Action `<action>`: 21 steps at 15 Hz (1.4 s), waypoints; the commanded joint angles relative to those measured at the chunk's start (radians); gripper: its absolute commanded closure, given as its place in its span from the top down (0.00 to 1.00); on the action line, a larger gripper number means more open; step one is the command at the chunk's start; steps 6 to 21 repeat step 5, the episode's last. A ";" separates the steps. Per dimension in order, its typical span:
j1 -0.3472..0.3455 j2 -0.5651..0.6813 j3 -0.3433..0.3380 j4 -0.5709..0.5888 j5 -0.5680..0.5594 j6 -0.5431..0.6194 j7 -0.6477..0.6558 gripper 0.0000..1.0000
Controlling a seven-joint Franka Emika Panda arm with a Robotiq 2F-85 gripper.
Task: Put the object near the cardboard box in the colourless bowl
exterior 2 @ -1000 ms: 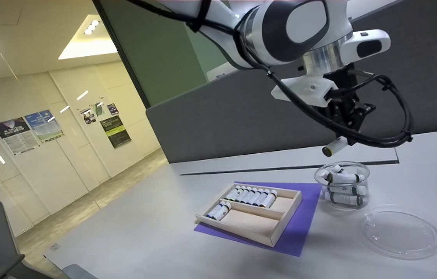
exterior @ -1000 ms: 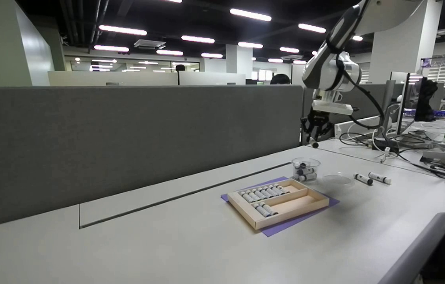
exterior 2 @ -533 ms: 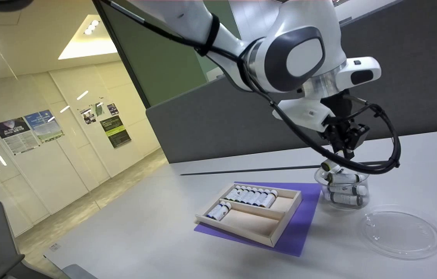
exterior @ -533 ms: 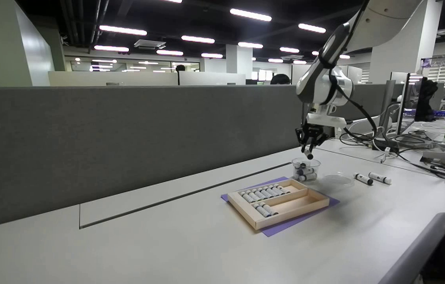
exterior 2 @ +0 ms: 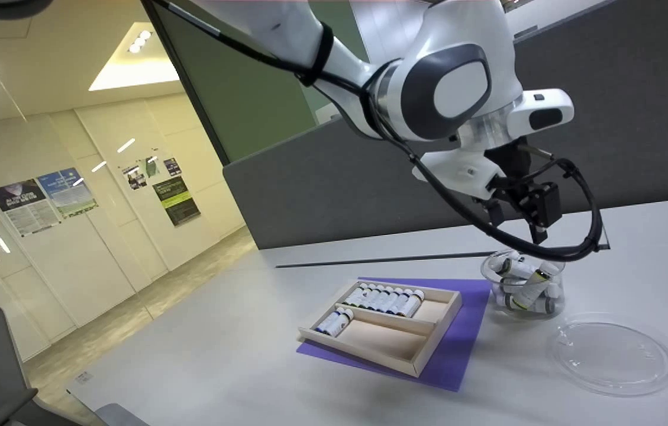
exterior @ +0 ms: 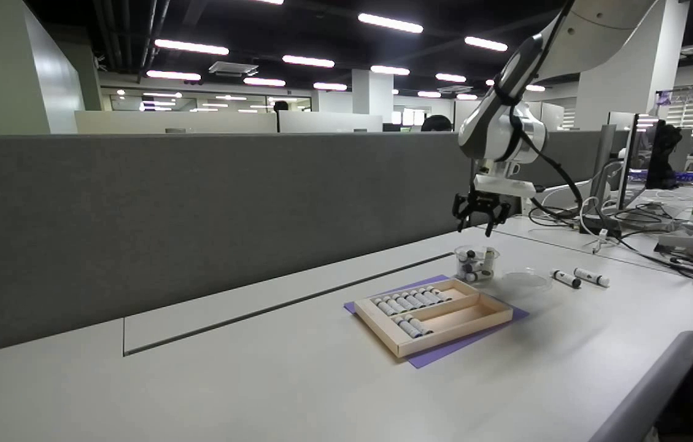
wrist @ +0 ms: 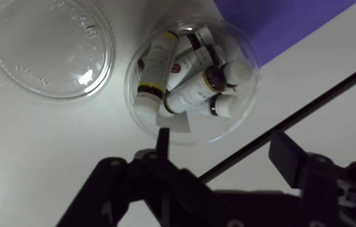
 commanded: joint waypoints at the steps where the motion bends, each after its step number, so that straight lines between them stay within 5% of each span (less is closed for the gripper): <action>1: -0.008 -0.164 0.005 -0.039 -0.009 -0.118 -0.017 1.00; 2: 0.000 -0.063 0.001 0.002 -0.003 -0.050 -0.008 0.94; 5: 0.002 -0.149 -0.003 -0.010 0.001 -0.119 -0.017 1.00; 21: 0.002 -0.149 -0.003 -0.010 0.001 -0.119 -0.017 1.00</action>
